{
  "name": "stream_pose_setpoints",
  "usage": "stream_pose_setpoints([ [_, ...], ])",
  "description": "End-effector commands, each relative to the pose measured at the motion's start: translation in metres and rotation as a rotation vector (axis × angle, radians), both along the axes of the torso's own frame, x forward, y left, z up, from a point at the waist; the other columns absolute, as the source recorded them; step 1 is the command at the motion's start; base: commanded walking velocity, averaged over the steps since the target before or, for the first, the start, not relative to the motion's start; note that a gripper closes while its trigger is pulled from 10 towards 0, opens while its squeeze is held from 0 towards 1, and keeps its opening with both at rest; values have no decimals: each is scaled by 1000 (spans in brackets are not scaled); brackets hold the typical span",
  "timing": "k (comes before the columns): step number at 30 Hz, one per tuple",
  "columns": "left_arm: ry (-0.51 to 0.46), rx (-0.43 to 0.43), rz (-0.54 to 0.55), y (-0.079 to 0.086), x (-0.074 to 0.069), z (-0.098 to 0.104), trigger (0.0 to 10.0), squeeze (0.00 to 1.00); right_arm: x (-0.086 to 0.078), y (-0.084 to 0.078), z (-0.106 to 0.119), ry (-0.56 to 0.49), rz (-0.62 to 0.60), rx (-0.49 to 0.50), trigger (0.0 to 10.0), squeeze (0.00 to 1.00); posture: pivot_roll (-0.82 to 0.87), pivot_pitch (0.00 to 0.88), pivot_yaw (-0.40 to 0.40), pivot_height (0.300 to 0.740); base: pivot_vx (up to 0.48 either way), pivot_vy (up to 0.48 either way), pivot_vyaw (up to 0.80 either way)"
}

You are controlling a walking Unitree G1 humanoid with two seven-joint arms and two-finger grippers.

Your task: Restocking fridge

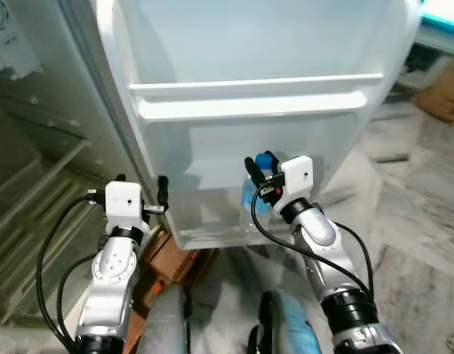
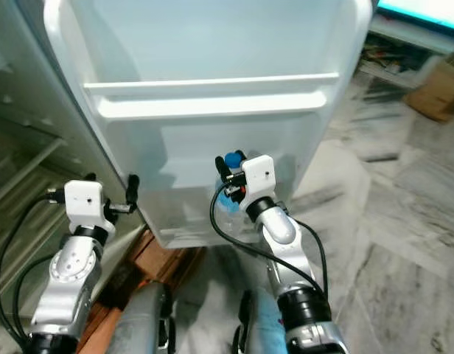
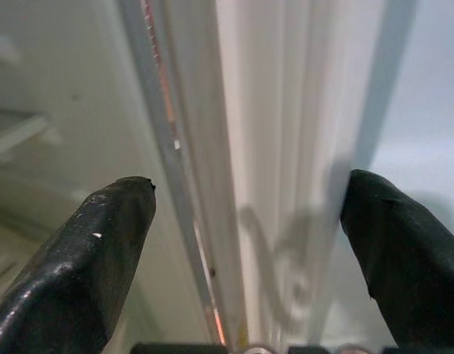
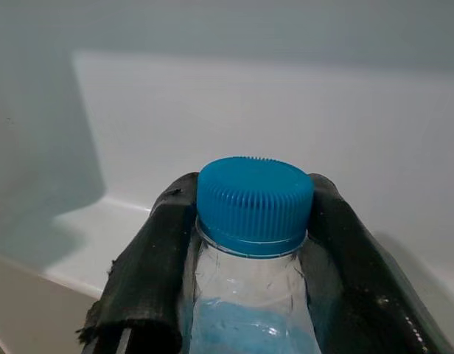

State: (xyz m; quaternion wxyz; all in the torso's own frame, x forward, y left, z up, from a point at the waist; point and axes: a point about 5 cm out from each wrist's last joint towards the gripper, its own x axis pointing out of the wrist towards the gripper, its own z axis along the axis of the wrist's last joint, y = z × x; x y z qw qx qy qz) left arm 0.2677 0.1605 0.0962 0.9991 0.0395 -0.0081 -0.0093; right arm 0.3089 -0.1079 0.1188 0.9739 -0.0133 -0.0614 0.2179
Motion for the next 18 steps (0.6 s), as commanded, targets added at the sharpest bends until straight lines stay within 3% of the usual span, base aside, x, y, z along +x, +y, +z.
stream_pose_setpoints([
  [1,14,8,15,4,-3,-1,10000,0,0,-3,4,-18,-20,0,10000,0,125,119,-13,642,0,0,775],
  [4,8,23,19,6,-1,1,10000,0,1,-4,0,0,-29,8,10000,0,126,119,-11,642,0,0,658],
  [9,3,31,36,13,2,5,10000,0,1,-4,-1,11,-35,23,10000,0,130,124,-11,642,0,0,0],
  [18,19,29,23,7,-2,1,10000,0,0,-4,-2,15,-42,37,10000,0,128,126,-9,612,0,0,0],
])
